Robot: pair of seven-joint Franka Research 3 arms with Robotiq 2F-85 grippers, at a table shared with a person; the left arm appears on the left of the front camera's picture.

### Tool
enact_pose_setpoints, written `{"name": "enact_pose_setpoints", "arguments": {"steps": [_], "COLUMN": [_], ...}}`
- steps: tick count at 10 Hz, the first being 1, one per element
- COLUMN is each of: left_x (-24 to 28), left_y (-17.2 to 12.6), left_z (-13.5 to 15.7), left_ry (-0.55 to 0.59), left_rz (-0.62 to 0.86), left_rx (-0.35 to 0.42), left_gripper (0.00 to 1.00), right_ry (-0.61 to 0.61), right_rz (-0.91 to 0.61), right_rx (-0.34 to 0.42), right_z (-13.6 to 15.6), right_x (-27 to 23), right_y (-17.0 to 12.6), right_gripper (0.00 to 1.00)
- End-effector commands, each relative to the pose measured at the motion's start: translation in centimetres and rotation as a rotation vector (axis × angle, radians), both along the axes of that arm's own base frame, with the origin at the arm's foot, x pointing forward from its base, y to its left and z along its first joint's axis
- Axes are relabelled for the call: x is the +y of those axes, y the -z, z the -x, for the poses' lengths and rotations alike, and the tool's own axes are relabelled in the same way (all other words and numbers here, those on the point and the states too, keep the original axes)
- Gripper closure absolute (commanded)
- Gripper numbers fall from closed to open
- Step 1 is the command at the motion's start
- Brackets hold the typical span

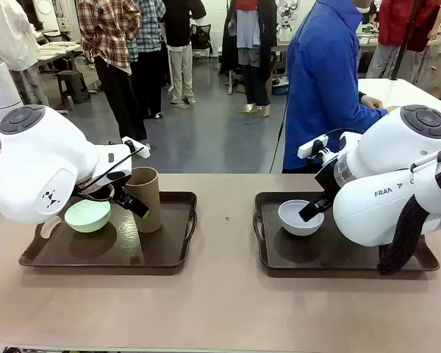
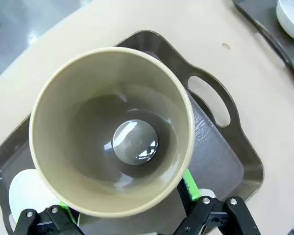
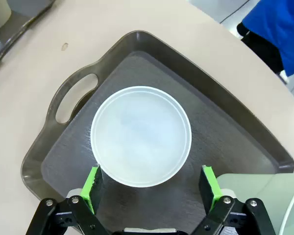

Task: Set up a tray with a mat and arrange the tableware.
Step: Pick up the Picnic Bowl and Reusable plastic cup from the Handle tray in front of the human's position and hold them in the air.

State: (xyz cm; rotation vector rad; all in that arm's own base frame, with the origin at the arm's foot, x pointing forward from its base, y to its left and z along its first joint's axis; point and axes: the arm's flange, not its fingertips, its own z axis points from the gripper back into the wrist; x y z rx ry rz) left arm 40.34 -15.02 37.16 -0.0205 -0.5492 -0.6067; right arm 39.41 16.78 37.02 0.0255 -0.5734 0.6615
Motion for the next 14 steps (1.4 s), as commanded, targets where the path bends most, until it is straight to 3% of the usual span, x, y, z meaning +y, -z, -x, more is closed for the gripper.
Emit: {"name": "enact_pose_setpoints", "arguments": {"steps": [1, 14], "left_x": [-0.01, -0.01], "left_y": [0.00, 0.00], "left_z": [0.01, 0.01], "left_ry": [0.000, 0.000], "left_rz": [0.000, 0.000], "left_rx": [0.000, 0.000], "left_gripper": [0.00, 0.00], "right_ry": [0.000, 0.000], "right_rz": [0.000, 0.000], "right_rx": [0.000, 0.000], "right_z": [0.00, 0.00], "right_x": [0.00, 0.00], "right_y": [0.00, 0.00], "right_gripper": [0.00, 0.00]}}
